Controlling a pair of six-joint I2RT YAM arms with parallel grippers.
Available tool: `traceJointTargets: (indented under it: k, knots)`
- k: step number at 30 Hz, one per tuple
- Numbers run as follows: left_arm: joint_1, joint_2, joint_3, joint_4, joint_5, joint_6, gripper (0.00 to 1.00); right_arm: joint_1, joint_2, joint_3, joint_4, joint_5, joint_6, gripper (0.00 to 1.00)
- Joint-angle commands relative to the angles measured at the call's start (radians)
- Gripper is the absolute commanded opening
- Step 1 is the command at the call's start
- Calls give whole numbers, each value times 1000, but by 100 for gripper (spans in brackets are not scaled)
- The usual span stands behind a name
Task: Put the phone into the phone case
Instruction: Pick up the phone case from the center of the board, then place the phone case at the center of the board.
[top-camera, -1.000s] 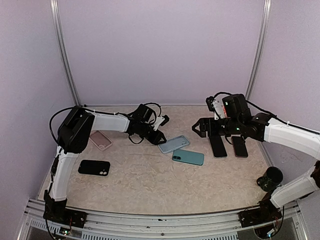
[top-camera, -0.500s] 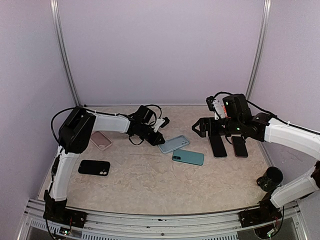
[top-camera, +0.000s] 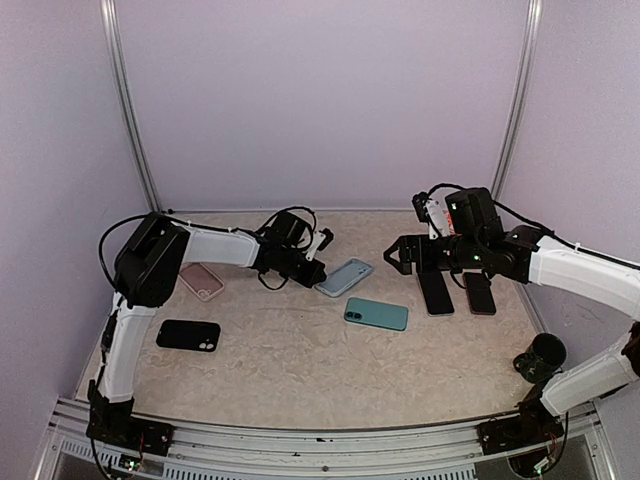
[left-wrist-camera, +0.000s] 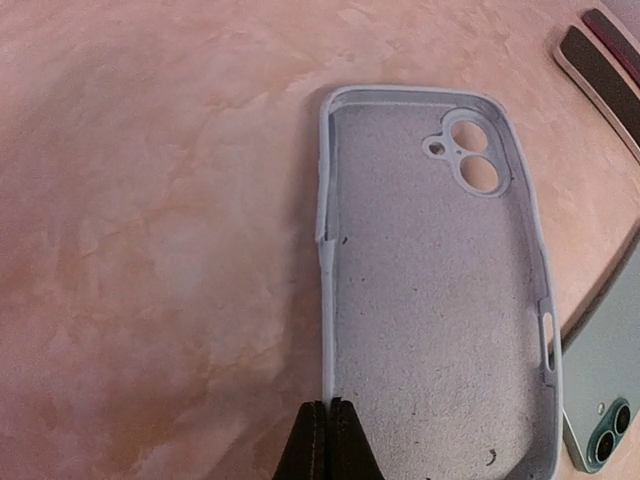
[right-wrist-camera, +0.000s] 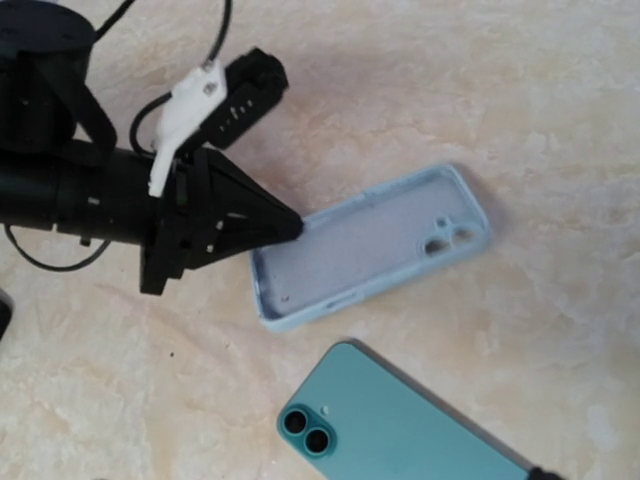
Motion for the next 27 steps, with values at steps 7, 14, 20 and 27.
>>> traceJointTargets:
  k: [7, 14, 20, 27]
  knots:
    - [1, -160, -102, 99, -391, -270, 0, -1, -22, -22, 14, 11, 0, 89]
    - [3, -200, -118, 15, -669, -476, 0, -2, -23, -49, 31, 2, 5, 89]
    - [10, -196, -117, -80, -776, -673, 0, -2, -26, -68, 44, -1, 9, 89]
    - [14, -175, -93, -242, -790, -952, 0, -2, -31, -82, 53, -1, 8, 89]
